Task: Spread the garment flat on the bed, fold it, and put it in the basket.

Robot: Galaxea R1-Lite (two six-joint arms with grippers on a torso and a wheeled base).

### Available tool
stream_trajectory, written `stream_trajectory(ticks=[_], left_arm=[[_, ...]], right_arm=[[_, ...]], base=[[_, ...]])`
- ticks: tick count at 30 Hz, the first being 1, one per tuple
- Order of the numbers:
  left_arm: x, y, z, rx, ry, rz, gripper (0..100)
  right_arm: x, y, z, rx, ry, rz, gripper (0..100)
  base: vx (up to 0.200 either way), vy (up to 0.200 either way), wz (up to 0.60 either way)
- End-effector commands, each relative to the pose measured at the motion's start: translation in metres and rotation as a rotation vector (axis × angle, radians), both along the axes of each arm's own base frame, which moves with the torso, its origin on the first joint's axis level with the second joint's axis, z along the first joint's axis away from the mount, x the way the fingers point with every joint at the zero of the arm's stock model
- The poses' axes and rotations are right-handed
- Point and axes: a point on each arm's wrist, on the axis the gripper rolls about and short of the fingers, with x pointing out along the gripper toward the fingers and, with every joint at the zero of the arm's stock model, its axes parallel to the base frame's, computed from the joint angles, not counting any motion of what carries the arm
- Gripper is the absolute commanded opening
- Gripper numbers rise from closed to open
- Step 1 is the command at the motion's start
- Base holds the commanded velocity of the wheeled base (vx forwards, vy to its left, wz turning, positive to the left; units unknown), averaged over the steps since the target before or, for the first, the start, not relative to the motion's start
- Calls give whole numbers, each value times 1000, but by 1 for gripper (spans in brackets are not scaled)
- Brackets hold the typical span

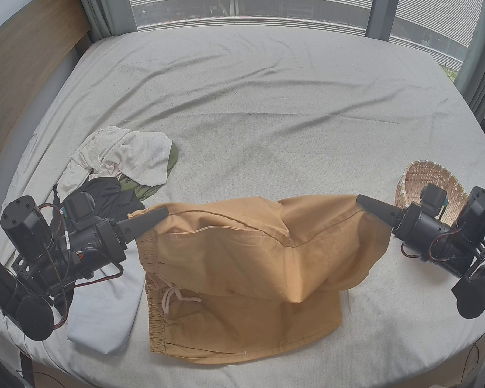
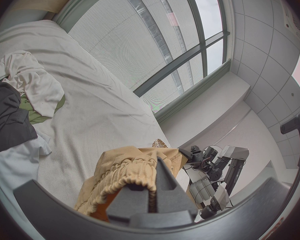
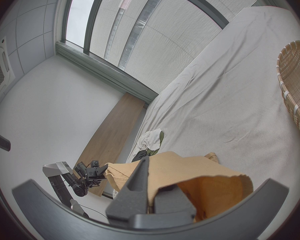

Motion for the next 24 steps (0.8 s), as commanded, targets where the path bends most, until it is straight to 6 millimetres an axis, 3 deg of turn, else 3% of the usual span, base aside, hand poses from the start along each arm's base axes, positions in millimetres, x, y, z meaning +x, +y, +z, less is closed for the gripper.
stream_trajectory(ticks=[1, 15, 24], left_arm=[[0, 0, 0, 0, 0, -1, 0], [2, -2, 4, -6, -21, -2, 0], [5, 0, 23, -40, -87, 3, 0]], right_arm=[[1, -4, 2, 1, -8, -15, 0], [0, -41, 23, 8, -93, -76, 0], [1, -67, 37, 1, -152, -117, 0]], base=[[0, 0, 0], [0, 0, 0], [0, 0, 0]])
